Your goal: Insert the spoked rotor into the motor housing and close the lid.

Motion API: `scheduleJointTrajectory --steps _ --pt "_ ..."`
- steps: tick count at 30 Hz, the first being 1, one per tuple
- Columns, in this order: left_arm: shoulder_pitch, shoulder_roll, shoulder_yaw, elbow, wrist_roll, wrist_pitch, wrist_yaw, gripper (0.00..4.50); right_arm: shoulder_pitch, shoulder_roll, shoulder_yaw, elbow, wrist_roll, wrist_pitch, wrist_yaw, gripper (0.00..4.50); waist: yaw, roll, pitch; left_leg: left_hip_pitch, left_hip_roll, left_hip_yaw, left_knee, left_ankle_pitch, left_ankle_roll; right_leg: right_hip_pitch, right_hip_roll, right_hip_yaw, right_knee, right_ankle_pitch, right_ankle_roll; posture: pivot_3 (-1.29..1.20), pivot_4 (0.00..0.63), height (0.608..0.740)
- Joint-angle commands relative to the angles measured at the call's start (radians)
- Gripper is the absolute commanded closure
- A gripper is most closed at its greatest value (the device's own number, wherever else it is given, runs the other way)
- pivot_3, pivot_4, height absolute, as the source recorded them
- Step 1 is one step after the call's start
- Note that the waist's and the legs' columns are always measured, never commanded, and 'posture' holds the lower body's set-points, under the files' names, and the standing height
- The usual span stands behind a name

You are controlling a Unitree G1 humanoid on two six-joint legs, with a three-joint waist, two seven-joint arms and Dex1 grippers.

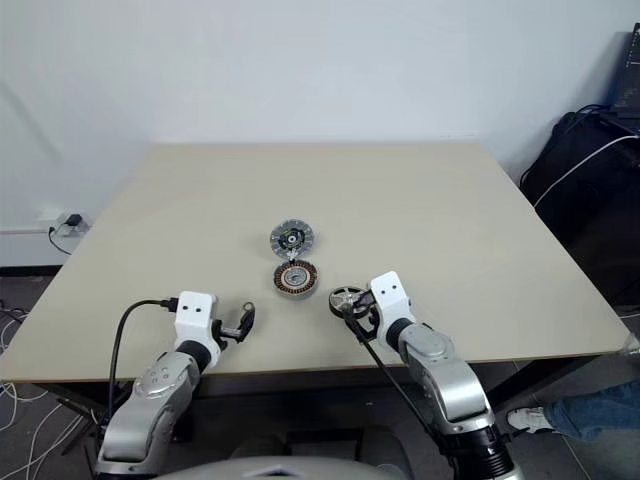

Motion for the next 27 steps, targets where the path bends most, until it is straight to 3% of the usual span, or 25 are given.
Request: scheduleJointTrajectory --steps 1,13,27 --pt "-0.017 -0.007 -0.006 -0.008 0.008 -0.022 0.003 0.03 -0.018 0.006 -0.006 -0.016 -0.006 -0.024 -0.001 0.0 0.0 0.0 0.0 0.0 0.0 0.0 0.0 0.0 0.0 0.0 0.0 0.0 0.0 0.0 0.0 0.0 0.0 0.74" --pt "-0.033 -0.017 -0.007 0.02 0.012 -0.024 0.001 0.03 -0.014 0.016 -0.007 -0.017 -0.015 -0.028 -0.001 0.0 0.0 -0.001 0.001 0.0 0.0 0.0 0.0 0.0 0.0 0.0 0.0 0.0 0.0 0.0 0.0 0.0 0.0 0.74" --pt "-0.254 -0.03 -0.021 0.323 0.057 -0.05 0.011 0.03 -0.019 0.033 -0.011 -0.01 -0.013 -0.028 0.0 0.0 0.001 -0.002 0.001 0.0 -0.001 -0.001 0.0 0.0 0.0 0.0 0.0 0.0 0.0 0.0 0.0 0.0 0.0 0.74"
